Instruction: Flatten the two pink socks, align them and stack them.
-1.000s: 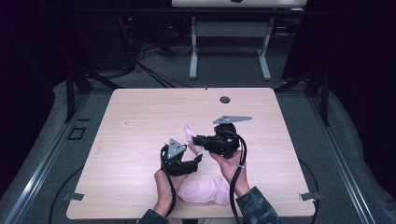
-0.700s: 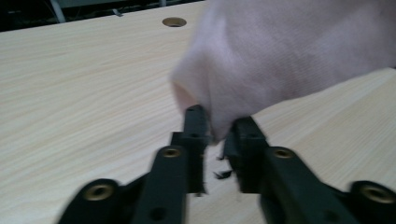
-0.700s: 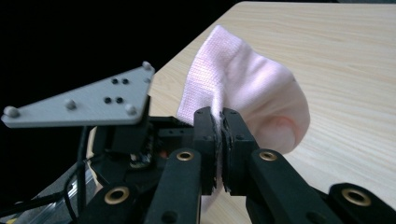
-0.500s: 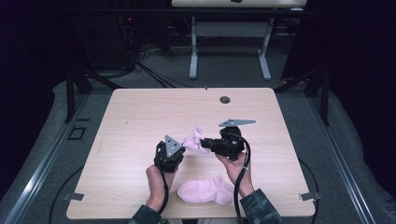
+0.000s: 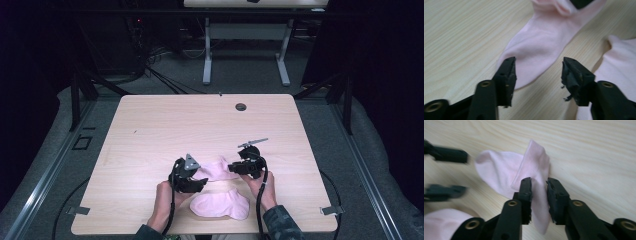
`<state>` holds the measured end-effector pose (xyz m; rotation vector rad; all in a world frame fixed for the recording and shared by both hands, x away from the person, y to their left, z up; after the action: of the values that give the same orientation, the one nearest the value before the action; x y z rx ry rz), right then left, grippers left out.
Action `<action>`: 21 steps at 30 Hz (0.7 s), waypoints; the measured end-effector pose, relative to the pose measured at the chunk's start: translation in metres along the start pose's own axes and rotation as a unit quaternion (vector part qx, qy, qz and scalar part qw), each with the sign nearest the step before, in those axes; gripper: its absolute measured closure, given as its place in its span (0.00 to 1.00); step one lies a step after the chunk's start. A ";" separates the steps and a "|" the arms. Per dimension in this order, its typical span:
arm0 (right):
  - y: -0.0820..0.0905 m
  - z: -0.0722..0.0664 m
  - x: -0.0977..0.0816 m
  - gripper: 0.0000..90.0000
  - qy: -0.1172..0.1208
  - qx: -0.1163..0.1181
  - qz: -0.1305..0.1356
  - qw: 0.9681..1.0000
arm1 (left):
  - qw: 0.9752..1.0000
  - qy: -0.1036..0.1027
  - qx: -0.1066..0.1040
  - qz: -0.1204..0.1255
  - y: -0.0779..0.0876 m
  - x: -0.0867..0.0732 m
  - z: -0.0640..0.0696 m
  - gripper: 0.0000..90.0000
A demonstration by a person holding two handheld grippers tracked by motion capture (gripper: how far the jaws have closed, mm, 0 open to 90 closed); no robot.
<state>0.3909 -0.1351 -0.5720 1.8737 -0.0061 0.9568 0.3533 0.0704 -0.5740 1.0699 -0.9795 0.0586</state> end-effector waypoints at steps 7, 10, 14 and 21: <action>0.014 0.006 -0.005 0.58 0.027 -0.053 0.001 0.998 | 0.997 0.070 0.010 0.009 0.009 0.004 -0.033 0.41; 0.020 -0.001 0.000 0.49 0.060 -0.053 0.010 0.997 | 0.994 0.108 0.002 -0.008 -0.001 0.002 -0.043 0.44; 0.008 -0.008 0.003 0.48 0.091 -0.069 -0.017 0.993 | 0.992 0.123 -0.009 -0.040 -0.015 -0.001 -0.044 0.50; -0.004 0.003 -0.003 0.93 0.066 -0.082 -0.025 0.994 | 0.992 0.115 -0.014 -0.050 -0.027 -0.003 -0.039 0.74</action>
<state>0.3923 -0.1367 -0.5775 1.6499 0.0403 1.0139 0.3901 0.0871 -0.5997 1.0596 -0.7163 0.0846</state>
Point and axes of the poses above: each handheld gripper's, and its own axes: y roughly backward along the jaws, x roughly out of its top, z roughly to its right, the point moved 4 cm from there along -y, roughly forward along the jaws, and after that the axes turned 8 degrees about y, right-handed, at the moved point
